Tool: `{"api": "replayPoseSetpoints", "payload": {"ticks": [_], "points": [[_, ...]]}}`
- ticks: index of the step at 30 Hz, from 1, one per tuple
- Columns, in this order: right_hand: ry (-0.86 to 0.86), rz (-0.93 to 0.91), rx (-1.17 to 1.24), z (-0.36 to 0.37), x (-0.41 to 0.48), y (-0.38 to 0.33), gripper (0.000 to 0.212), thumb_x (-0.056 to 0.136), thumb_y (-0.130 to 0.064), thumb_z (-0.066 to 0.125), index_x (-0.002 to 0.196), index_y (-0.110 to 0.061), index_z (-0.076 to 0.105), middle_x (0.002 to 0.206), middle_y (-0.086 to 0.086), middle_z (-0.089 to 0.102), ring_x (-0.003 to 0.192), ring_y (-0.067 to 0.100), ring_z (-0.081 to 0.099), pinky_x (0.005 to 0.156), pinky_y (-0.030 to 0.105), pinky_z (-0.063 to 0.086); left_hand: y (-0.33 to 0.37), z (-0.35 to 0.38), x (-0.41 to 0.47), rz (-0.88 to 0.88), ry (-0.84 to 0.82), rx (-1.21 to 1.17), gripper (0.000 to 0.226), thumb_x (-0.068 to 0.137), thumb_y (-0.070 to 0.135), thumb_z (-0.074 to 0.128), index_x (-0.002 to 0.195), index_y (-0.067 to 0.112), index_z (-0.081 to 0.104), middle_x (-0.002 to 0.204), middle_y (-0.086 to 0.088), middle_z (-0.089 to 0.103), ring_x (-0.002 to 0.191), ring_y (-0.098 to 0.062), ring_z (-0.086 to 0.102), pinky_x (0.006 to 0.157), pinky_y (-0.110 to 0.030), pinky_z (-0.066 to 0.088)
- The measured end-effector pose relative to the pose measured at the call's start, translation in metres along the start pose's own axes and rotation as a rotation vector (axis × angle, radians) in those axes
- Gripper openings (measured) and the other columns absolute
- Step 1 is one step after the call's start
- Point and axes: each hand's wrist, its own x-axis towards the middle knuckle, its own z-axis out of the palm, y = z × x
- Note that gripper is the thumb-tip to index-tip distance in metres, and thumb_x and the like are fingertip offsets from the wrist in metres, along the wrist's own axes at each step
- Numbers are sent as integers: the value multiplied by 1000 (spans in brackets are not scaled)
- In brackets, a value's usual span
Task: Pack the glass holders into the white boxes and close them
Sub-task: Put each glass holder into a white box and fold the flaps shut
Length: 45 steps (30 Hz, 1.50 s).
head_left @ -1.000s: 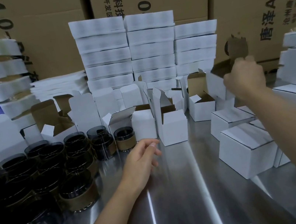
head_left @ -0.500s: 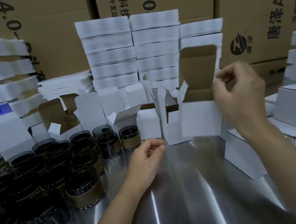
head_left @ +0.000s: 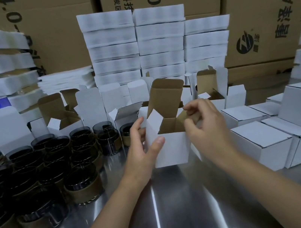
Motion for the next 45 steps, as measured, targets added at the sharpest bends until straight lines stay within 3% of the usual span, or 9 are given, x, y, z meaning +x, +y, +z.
{"api": "replayPoseSetpoints", "payload": {"ticks": [5, 9, 13, 15, 20, 26, 33, 38, 45], "points": [[3, 5, 67, 4, -3, 5, 25, 83, -2, 56, 96, -22, 54, 96, -2, 57, 82, -5, 53, 67, 3, 37, -3, 2, -1, 19, 8, 121, 85, 59, 60, 73, 131, 54, 30, 121, 29, 52, 109, 9, 53, 89, -15, 48], [-25, 66, 185, 11, -7, 10, 26, 94, -14, 52, 112, -31, 47, 116, -6, 53, 92, -15, 51, 71, 1, 40, -8, 2, 3, -29, 81, 151, 98, 59, 62, 73, 139, 51, 17, 134, 18, 46, 119, 1, 49, 101, -32, 47], [-149, 213, 169, 24, -13, 19, 25, 98, -16, 42, 118, -31, 47, 122, -4, 48, 95, 4, 57, 87, 31, 51, -7, 1, 7, -22, 223, 151, 110, 60, 61, 71, 148, 37, 8, 150, 5, 32, 136, -13, 37, 111, -44, 36], [-253, 256, 107, 32, -16, 24, 32, 97, -13, 41, 126, -26, 46, 127, -4, 44, 95, 4, 55, 91, 30, 48, -4, -1, 8, 15, 347, 133, 105, 68, 52, 70, 150, 28, 8, 153, -1, 27, 140, -17, 31, 114, -46, 31], [-613, 222, -74, 66, -15, 19, 59, 94, -16, 52, 145, -30, 26, 145, -4, 24, 120, 15, 47, 104, 26, 38, 1, -6, 9, 53, 571, 110, 94, 82, 35, 72, 150, 29, 7, 141, 13, 20, 135, -12, 29, 113, -45, 33], [-726, 96, -219, 106, 2, 4, 61, 95, -35, 52, 146, -29, 19, 153, -3, 9, 125, 28, 45, 100, 39, 43, 3, -7, 10, 90, 701, 82, 95, 84, 30, 70, 151, 26, 3, 132, 14, 17, 132, -16, 34, 103, -31, 40], [-653, 124, -172, 104, -1, -2, 47, 98, -30, 47, 142, -21, 33, 144, 5, 30, 112, 25, 53, 95, 32, 44, 4, -7, 10, 87, 671, 62, 97, 83, 31, 71, 151, 23, 2, 142, 1, 22, 131, -21, 38, 107, -44, 40], [-605, 142, -167, 73, -11, 4, 34, 98, -27, 47, 130, -18, 45, 137, 3, 40, 114, 19, 51, 95, 24, 39, 4, -4, 8, 98, 599, 94, 99, 76, 43, 66, 150, 30, 2, 136, 13, 17, 128, -13, 38, 106, -41, 42], [-495, 266, -146, 38, -14, 21, 7, 95, -31, 53, 98, -25, 52, 123, -6, 40, 92, 4, 45, 82, 15, 34, 6, -3, 3, 153, 433, 215, 90, 80, 40, 72, 127, 74, 3, 126, 23, 16, 121, 4, 30, 101, -29, 34]]}}
